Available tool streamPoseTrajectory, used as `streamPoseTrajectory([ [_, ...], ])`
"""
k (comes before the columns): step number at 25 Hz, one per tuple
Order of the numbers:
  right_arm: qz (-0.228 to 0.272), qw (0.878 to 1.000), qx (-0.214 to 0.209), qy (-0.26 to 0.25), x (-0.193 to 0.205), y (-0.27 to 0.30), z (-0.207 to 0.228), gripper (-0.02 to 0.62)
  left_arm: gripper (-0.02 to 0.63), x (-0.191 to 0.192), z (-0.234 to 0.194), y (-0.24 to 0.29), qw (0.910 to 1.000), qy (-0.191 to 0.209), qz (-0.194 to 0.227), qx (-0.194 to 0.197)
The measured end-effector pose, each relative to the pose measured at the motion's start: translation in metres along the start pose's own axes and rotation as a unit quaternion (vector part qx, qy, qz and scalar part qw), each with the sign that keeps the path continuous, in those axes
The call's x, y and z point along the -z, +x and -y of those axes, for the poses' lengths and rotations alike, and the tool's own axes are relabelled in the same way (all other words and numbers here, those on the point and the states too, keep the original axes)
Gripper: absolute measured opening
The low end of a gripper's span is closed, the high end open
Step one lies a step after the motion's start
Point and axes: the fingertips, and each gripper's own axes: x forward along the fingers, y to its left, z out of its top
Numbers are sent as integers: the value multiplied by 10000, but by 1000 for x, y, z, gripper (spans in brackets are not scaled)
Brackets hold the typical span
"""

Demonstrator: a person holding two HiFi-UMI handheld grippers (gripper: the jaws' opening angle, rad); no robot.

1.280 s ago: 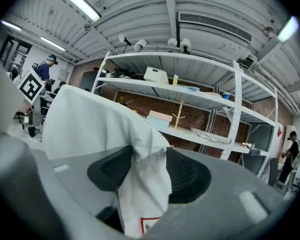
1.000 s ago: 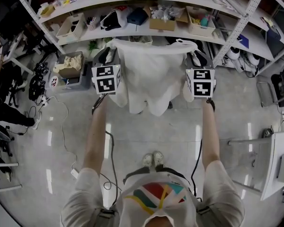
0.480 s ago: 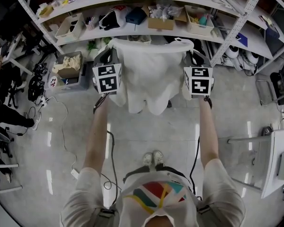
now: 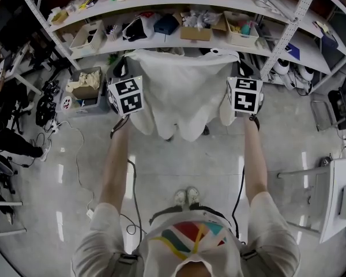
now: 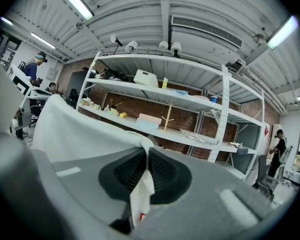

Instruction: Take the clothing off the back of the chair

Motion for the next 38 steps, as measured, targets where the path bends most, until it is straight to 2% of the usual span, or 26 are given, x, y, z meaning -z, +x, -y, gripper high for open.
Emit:
streamPoseTrajectory([
  [8, 484, 9986, 199, -92, -46, -21, 17, 14, 12, -55, -17, -14, 9983, -42, 516, -276],
  [15, 1201, 9916, 453, -178, -120, -47, 46, 14, 12, -135, -37, -37, 9921, -94, 1168, -444],
  [19, 1740, 9832, 497, -231, -177, -77, 56, 14, 13, -191, -52, -58, 9860, -245, 1561, -527],
  [26, 2647, 9616, 644, -336, -275, -145, 75, 14, 12, -307, -79, -121, 9664, -249, 2460, -702],
  [31, 3225, 9424, 748, -477, -334, -197, 86, 14, 13, -381, -81, -167, 9504, -241, 3016, -728],
  [34, 3581, 9293, 816, -377, -367, -231, 92, 14, 12, -413, -86, -195, 9406, -230, 3302, -760],
  [38, 3952, 9134, 889, -391, -393, -272, 97, 14, 12, -438, -90, -232, 9303, -272, 3582, -743],
])
